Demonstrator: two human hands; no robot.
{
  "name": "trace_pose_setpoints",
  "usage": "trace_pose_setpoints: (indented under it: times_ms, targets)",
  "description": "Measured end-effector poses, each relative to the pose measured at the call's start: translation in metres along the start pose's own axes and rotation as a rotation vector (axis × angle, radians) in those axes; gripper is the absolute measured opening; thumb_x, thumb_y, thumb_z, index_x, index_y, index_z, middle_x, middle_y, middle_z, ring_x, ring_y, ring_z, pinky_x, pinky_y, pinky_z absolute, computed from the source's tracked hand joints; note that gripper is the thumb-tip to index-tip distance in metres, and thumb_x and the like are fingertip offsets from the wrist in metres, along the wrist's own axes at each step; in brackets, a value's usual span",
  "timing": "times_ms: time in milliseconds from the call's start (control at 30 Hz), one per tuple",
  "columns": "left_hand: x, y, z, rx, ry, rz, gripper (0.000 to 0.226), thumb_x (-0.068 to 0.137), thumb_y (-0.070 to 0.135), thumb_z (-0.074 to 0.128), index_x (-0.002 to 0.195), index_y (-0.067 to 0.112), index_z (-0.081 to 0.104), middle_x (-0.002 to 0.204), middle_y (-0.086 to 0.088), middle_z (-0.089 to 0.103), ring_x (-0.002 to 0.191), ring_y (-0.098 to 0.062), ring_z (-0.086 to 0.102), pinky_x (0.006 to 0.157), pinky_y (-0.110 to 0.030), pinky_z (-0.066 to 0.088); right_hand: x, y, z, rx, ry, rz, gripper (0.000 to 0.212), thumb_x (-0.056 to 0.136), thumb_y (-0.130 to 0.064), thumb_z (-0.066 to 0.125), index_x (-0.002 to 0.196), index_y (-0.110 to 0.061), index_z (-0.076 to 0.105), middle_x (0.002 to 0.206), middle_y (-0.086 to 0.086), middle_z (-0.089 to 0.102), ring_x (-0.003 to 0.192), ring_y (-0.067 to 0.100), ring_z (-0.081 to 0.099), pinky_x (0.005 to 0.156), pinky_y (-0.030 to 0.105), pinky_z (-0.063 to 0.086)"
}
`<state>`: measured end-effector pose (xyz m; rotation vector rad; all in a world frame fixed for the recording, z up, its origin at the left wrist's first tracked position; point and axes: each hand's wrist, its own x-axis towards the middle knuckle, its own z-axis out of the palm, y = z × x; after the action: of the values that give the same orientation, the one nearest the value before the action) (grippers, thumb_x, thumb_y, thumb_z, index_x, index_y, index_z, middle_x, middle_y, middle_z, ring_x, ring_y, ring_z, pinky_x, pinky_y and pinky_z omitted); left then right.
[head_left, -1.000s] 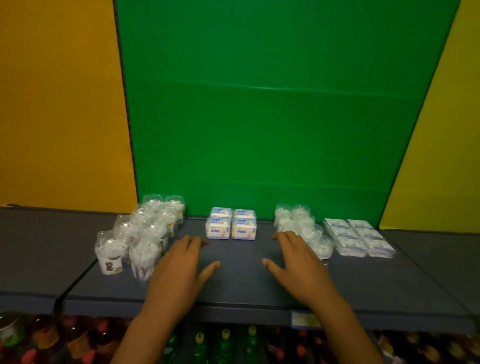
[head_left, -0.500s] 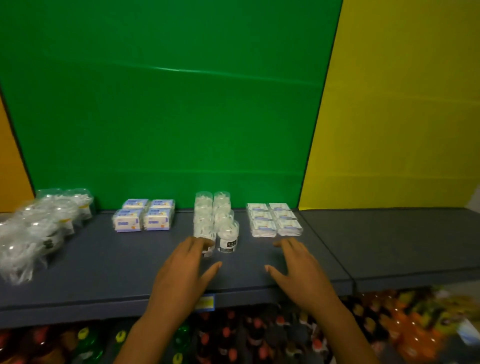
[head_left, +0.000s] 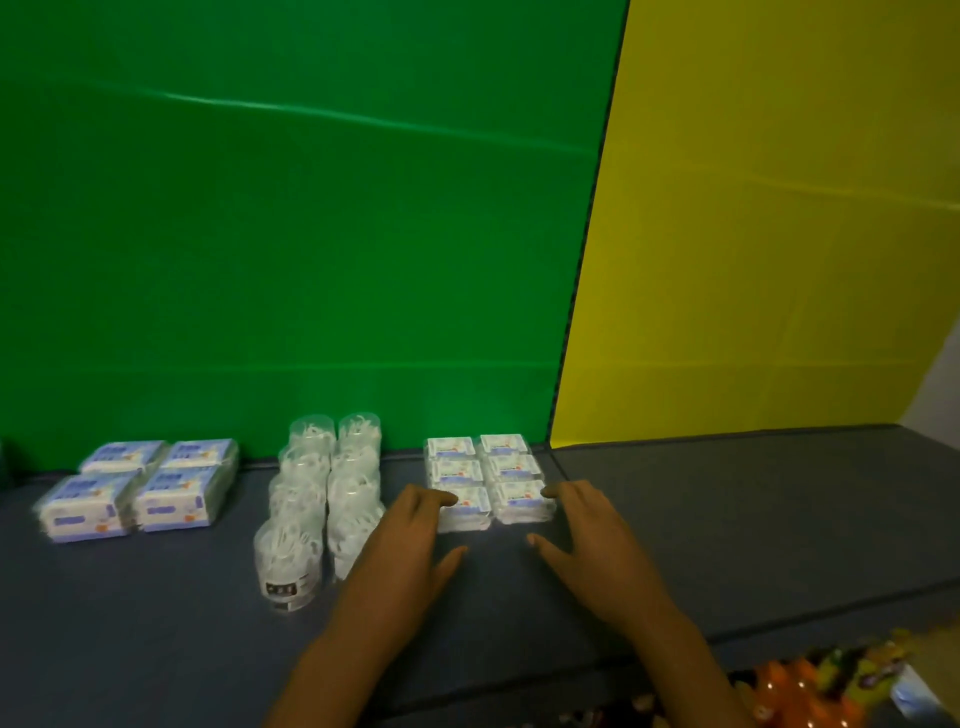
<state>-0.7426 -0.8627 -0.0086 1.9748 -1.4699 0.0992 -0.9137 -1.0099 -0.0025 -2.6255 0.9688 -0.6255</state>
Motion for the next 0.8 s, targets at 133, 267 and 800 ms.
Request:
trace_pose_setpoints:
  times_ms: [133, 267, 800]
  targets:
    - [0.034, -0.011, 0.028, 0.001, -0.06, -0.048, 0.058, 0.089, 0.036, 0.061, 0.139, 0.022, 0.036, 0.137, 0.004, 0.034, 0.125, -0.011, 0.041, 0.103, -0.017, 0.031, 0.039, 0.022, 0.011, 0.071, -0.037, -0.001, 0.048, 0.088, -0.041, 0.067, 0.13, -0.033, 0.045, 0.13, -0.012, 0.045, 0.12, 0.007, 0.045, 0.094, 0.019, 0.04]
    - [0.052, -0.022, 0.046, 0.049, -0.084, -0.088, 0.067, 0.087, 0.031, 0.063, 0.144, 0.019, 0.029, 0.143, -0.002, 0.029, 0.131, -0.017, 0.033, 0.108, -0.022, 0.029, 0.067, 0.043, 0.023, 0.12, -0.083, -0.012, 0.054, 0.084, -0.041, 0.072, 0.131, -0.03, 0.048, 0.126, -0.013, 0.044, 0.11, 0.0, 0.045, 0.075, 0.005, 0.037]
    - [0.06, -0.015, 0.076, -0.025, 0.052, -0.266, 0.065, 0.082, 0.016, 0.069, 0.138, 0.025, 0.039, 0.133, 0.002, 0.035, 0.113, -0.018, 0.053, 0.102, -0.026, 0.041, 0.102, 0.096, 0.037, 0.183, -0.205, -0.221, 0.052, 0.081, -0.033, 0.077, 0.127, -0.032, 0.052, 0.123, -0.015, 0.034, 0.113, 0.001, 0.043, 0.078, -0.002, 0.035]
